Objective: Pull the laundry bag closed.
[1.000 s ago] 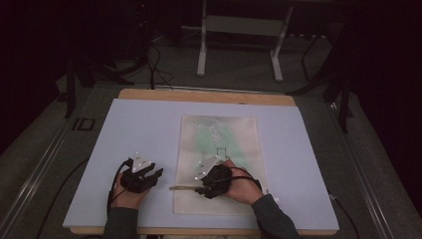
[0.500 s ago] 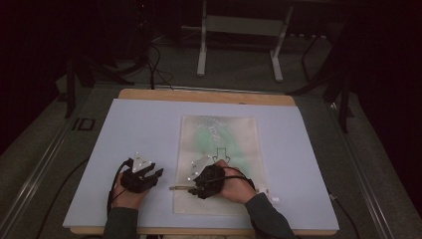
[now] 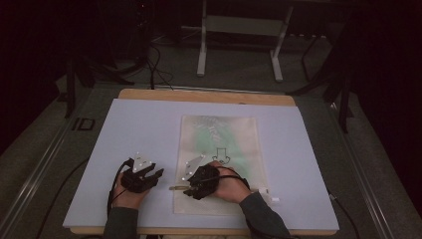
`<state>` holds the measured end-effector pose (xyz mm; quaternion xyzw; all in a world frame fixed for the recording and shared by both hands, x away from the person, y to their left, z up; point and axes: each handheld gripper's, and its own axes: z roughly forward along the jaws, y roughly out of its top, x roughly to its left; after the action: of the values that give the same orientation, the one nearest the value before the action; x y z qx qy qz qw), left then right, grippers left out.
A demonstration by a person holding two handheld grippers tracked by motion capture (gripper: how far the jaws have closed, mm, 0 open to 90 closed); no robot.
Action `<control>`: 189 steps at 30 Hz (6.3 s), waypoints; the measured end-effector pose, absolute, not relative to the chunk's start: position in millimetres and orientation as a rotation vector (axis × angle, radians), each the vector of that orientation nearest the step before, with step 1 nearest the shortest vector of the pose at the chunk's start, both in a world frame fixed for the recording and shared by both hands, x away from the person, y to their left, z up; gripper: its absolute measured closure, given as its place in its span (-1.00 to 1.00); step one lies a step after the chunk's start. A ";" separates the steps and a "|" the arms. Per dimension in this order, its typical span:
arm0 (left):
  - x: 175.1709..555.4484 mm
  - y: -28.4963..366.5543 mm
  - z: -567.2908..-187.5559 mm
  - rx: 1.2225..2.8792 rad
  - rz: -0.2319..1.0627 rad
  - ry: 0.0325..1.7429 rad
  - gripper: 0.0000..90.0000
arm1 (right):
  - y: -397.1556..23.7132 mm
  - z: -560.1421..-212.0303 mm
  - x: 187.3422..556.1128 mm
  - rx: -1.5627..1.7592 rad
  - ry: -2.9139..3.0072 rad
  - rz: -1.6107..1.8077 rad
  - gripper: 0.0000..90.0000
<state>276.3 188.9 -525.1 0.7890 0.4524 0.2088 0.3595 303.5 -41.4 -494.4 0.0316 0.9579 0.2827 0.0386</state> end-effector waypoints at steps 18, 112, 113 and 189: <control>276.5 188.8 -525.1 2.036 0.536 1.168 0.32 | -23.2 -500.5 303.1 0.066 2.957 0.863 0.30; 277.1 187.7 -526.2 2.047 0.523 1.163 0.31 | -11.2 -496.3 306.9 0.123 2.928 0.913 0.80; 277.1 187.7 -526.2 2.046 0.522 1.164 0.31 | -13.0 -496.8 307.1 0.128 2.934 0.905 0.80; 274.5 143.2 -532.8 2.117 0.269 0.982 0.96 | -18.3 -515.5 312.8 0.124 3.004 0.849 0.81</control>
<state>274.5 143.2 -532.8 0.8314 0.3857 0.1058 0.3858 312.8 -18.3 -515.5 0.0397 0.9615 0.2717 0.0088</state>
